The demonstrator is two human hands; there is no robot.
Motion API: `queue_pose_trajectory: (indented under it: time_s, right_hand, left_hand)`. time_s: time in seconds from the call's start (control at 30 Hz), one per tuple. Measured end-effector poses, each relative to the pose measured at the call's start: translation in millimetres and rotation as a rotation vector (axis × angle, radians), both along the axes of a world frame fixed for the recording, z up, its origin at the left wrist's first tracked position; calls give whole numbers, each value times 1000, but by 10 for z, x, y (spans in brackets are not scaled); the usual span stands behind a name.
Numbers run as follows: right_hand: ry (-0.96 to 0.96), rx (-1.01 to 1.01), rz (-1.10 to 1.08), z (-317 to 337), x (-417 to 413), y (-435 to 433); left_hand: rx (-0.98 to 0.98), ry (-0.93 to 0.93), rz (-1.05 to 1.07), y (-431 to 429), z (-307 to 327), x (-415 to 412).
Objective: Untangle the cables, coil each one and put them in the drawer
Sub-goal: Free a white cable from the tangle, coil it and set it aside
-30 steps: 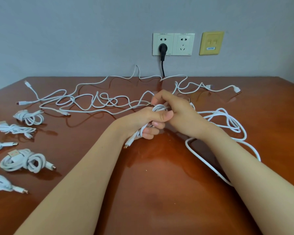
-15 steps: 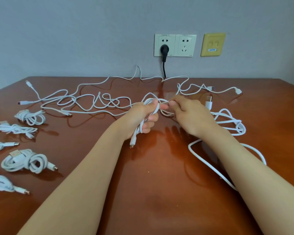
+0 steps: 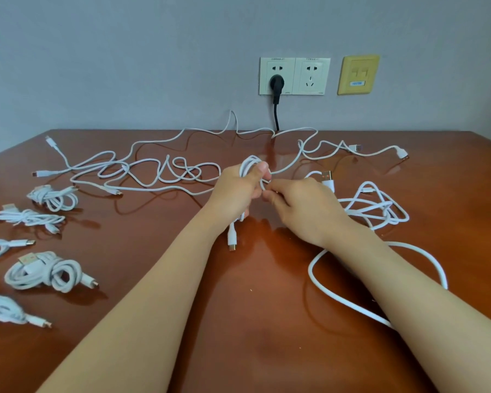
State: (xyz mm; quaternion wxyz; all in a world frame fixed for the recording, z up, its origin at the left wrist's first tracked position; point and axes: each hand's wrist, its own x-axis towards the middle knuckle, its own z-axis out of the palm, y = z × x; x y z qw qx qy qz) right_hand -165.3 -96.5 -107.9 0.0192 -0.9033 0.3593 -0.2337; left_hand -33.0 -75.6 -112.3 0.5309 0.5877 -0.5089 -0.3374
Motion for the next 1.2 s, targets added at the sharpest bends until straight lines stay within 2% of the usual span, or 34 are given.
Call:
queue_pose_trajectory:
  time_s: [0.1,0.2,0.27,0.37,0.47,0.53,0.6,0.73,0.87,1.07,1.13,1.2]
  right_hand:
    - [52,1,-1,-19,11,-2]
    - [51,17,-19,-27,13,-19]
    - [34,31,-19,-22,6,-20]
    - [-47,42,5,-2,4,-5]
    - [-116,26,2,6,-1,-18]
    - [-126,20,2,1,2,-10]
    - [-122,-12,-1,-12,15,-12]
    - [-195,14,-44,-15,-6,-82]
    - [-170,10,-7,-7,-6,-66]
    - [-304,36,45,37,-1,-58]
    - [-294,16,79,15,3,-74]
    - [-264,-86,100,-18,27,-69]
  left_hand:
    - [-38,-323,100,-14,-19,-8]
    - [-3,-299,114,-14,-13,5]
    - [29,-110,130,-28,-6,-1]
    - [50,365,106,-59,10,-8]
    - [23,764,75,-56,45,20]
    - [0,943,77,-24,88,13]
    - [-40,1027,94,-2,119,-2]
    - [-106,1117,147,-10,158,76]
    - [-121,1084,167,-32,155,179]
    - [-157,1087,102,-20,205,233]
    - [-160,1076,102,-26,204,266]
    - [-146,1014,128,-34,197,279]
